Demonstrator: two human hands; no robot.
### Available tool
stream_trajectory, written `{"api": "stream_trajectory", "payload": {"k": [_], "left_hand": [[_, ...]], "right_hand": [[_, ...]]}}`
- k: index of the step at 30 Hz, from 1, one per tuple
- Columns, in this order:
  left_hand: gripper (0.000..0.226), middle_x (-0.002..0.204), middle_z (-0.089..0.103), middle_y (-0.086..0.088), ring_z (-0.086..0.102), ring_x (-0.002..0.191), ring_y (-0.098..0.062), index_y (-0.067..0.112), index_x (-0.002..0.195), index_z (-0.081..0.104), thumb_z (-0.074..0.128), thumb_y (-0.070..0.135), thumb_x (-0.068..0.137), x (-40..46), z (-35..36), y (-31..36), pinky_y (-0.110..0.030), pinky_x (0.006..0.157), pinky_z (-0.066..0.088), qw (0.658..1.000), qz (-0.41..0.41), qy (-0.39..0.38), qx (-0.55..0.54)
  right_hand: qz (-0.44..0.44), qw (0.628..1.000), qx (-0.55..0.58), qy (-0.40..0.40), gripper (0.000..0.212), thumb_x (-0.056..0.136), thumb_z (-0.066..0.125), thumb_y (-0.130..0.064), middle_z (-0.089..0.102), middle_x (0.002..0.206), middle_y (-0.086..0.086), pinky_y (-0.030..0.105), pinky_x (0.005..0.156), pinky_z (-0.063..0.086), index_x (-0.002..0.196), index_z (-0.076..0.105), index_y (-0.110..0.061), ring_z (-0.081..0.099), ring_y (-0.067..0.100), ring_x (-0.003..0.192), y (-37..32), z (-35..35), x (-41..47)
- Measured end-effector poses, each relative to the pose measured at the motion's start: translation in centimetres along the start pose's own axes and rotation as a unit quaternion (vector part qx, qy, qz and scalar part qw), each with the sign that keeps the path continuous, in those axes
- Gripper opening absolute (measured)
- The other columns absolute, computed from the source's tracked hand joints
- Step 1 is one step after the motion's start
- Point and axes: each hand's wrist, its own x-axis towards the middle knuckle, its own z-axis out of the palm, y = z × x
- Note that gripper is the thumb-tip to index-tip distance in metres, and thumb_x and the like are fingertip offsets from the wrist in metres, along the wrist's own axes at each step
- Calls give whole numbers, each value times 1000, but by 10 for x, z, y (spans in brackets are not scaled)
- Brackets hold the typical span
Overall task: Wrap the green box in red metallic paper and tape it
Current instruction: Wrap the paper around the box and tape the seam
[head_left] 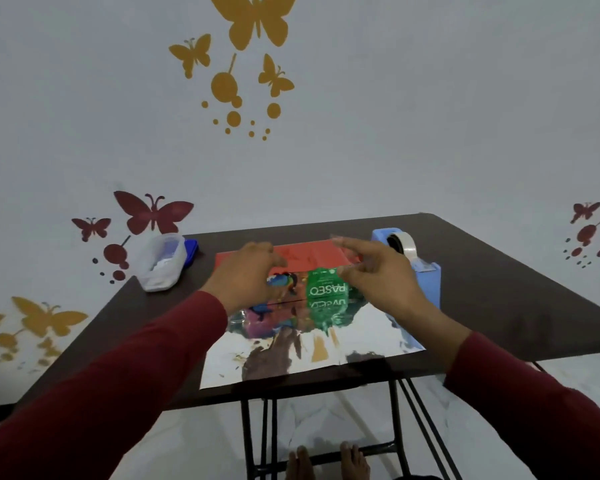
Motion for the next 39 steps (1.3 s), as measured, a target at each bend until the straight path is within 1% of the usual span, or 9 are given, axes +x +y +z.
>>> {"api": "stream_trajectory", "payload": {"k": [5,8,12,16,23,28,35,38,39], "left_hand": [[26,112,71,4,61,109,-24,26,118,77,68,25,93,-6,7,-3,-39,82,53,997,24,69,4],[26,105,71,2,61,100,-25,23,115,78,72,22,90,-6,11,-6,-38,74,52,995,37,94,9],[53,116,64,-1,56,106,-26,18,133,67,81,25,82,-5,21,-12,-40,79,52,994,26,108,3],[29,107,71,0,63,103,-26,22,120,76,69,22,91,-3,23,-18,-41,84,54,995,21,96,2],[23,69,65,-4,61,64,-30,12,92,81,86,4,70,-8,37,-24,-38,52,50,976,102,170,92],[40,74,69,-8,62,65,-28,4,100,79,92,-1,62,-17,48,-23,-36,53,51,948,175,217,156],[40,89,73,-8,68,75,-27,8,102,80,93,7,65,-25,54,-24,-36,60,57,954,151,210,153],[13,80,71,-2,62,72,-24,15,92,81,75,24,85,-22,49,-15,-37,68,52,964,110,200,133],[19,77,71,0,61,71,-22,17,87,81,67,30,89,-18,44,-9,-38,70,51,969,93,204,103]], "right_hand": [[-80,980,-175,-49,89,88,76,-15,67,110,0,29,85,53,156,32,-51,66,16,104,8,26,29],[-142,953,-259,-72,109,84,79,-17,71,101,8,43,77,58,158,9,-56,68,26,96,14,31,42],[-213,907,-355,-80,117,83,77,-12,70,97,2,45,73,57,156,-3,-55,66,24,90,19,33,52],[-257,881,-394,-59,114,83,63,4,69,85,-3,43,63,57,157,-6,-51,65,24,73,28,34,59],[-297,872,-389,-2,100,81,68,1,70,79,-2,41,62,55,158,16,-35,63,25,67,41,34,60],[-288,874,-391,12,87,87,67,-9,73,84,-3,43,86,47,153,19,-38,65,28,95,56,37,53],[-309,853,-415,65,87,70,78,-3,68,74,0,42,74,51,144,38,-27,63,28,81,64,44,51],[-320,855,-400,81,87,68,80,-1,68,75,-1,40,71,49,142,41,-25,63,27,80,67,46,50],[-321,855,-397,90,87,68,81,-1,69,76,-1,39,71,49,141,42,-25,63,26,80,69,47,50]]}}
